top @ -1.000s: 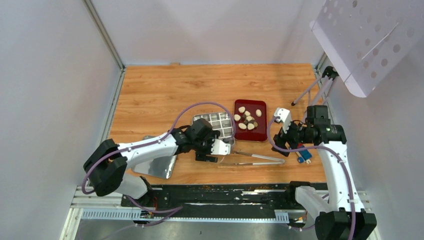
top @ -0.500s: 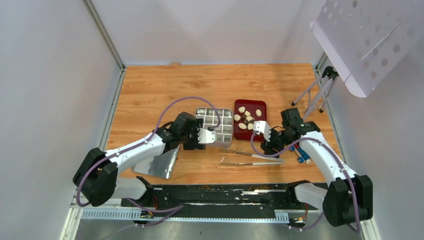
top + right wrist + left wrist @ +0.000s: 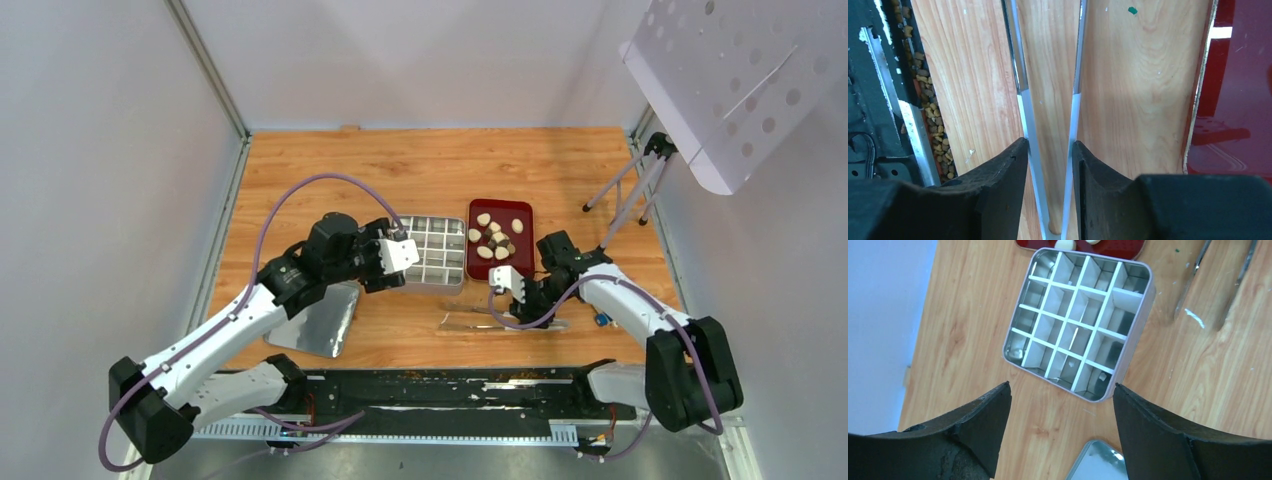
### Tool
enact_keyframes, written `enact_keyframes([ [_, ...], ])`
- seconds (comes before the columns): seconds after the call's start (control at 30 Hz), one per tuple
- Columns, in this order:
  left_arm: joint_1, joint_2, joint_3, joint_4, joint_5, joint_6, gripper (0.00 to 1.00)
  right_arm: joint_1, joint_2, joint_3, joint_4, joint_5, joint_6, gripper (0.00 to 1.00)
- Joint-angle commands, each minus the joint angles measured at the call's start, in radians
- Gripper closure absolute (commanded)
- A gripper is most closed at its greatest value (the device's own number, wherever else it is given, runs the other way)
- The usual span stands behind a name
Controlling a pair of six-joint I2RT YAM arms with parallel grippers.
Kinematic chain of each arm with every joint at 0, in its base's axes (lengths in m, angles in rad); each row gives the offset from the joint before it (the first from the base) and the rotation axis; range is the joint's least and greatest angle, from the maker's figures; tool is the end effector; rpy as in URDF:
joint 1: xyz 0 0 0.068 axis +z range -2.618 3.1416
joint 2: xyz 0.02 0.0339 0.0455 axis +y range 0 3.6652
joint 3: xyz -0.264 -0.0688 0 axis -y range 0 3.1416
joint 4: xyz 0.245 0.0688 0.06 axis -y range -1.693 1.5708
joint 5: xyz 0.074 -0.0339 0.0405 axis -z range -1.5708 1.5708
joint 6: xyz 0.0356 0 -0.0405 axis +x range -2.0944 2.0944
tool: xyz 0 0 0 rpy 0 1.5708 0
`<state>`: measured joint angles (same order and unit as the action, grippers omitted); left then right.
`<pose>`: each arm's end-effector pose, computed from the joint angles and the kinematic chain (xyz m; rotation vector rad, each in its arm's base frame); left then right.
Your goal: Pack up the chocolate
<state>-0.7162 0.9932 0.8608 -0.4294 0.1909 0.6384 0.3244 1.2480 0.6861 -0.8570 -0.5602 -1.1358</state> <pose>0.1606 -0.1488 0.3038 1.4215 1.5880 -0.2493 0.1753 0.0789 0.1811 -1.8544 1.9826 0.6358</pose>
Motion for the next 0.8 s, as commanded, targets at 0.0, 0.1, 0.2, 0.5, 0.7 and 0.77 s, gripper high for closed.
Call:
enact_keyframes([
  [0.0,-0.024,-0.019,0.005,0.038,0.057,-0.08,0.19,0.01,0.034,-0.039,0.13,0.047,0.035,0.66],
  [0.1,-0.078,-0.015,0.005,0.057,0.062,-0.05,0.2,0.009,0.063,-0.023,0.159,0.061,0.063,0.68],
  [0.2,-0.122,-0.004,0.012,0.037,0.085,-0.035,0.22,0.01,0.105,0.013,0.158,0.055,0.09,0.69],
  [0.5,-0.151,-0.015,-0.073,0.039,0.185,0.074,0.2,0.008,0.08,0.115,-0.021,0.067,0.007,0.46],
  [0.7,-0.165,0.182,0.001,0.074,0.308,0.129,0.29,-0.187,-0.006,0.351,-0.267,-0.162,0.088,0.39],
  [0.77,-0.179,0.281,0.053,0.078,0.32,0.108,0.34,-0.243,-0.045,0.387,-0.288,-0.189,0.137,0.38],
])
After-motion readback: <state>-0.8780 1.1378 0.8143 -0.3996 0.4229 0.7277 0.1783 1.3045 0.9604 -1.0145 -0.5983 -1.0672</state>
